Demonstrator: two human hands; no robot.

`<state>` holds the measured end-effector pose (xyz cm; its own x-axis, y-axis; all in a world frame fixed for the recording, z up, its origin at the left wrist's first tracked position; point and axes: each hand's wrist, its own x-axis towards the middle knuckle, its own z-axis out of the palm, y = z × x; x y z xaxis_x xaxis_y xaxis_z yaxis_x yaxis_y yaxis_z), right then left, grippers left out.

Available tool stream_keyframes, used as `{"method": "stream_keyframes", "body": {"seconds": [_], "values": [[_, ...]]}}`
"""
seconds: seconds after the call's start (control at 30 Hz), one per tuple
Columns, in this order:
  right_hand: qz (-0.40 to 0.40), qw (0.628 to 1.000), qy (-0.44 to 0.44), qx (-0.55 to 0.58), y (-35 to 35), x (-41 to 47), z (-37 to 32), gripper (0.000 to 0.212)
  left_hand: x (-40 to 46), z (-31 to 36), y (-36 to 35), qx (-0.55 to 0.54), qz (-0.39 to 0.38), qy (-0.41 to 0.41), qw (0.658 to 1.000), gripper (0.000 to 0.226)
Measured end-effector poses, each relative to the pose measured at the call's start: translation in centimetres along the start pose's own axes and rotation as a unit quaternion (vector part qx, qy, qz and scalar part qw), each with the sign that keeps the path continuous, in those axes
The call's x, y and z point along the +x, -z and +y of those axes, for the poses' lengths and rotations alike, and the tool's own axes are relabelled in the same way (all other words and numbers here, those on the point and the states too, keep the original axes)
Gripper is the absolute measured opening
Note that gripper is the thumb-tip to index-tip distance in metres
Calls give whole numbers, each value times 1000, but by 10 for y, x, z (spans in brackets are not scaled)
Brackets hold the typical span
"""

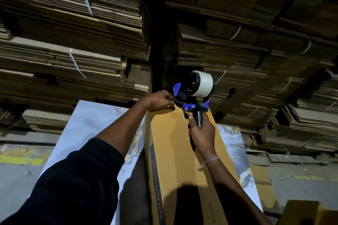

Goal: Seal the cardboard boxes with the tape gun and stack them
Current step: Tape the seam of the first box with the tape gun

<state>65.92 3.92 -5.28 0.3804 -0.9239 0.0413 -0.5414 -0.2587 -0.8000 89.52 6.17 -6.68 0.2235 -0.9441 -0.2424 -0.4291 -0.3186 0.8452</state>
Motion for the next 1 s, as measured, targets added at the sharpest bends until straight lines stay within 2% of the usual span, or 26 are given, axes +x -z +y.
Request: {"method": "stream_keyframes", "body": {"seconds": [0.03,0.1,0.2,0.23,0.33,0.43,0.57,0.7,0.9,1.0], "values": [[3,1000,3,-9,1,-1,0,38,-3,2,0,47,-1,0,999,7],[7,1000,3,-23,2,-4,-2,37,-7,4,0,123,-2,5,992,26],[10,1000,5,-25,4,-7,-3,30,-9,5,0,129,-4,5,992,44],[11,1000,6,-27,4,-9,-4,29,-11,7,0,130,-8,5,992,42],[9,999,13,-39,6,-13,-2,29,-8,3,2,140,-15,2,990,13],[9,998,25,-55,7,-18,-1,32,-9,-1,2,111,-13,15,994,24],[-4,995,40,-88,7,-22,1,39,-9,-6,4,49,-50,23,997,32],[-27,994,48,-95,8,-27,4,47,-7,-10,5,27,-68,31,997,31],[-38,993,47,-99,11,-37,9,45,-7,-9,5,6,-65,39,997,19],[-43,992,42,-108,19,-50,17,37,-8,-6,4,14,-74,41,996,32]]}}
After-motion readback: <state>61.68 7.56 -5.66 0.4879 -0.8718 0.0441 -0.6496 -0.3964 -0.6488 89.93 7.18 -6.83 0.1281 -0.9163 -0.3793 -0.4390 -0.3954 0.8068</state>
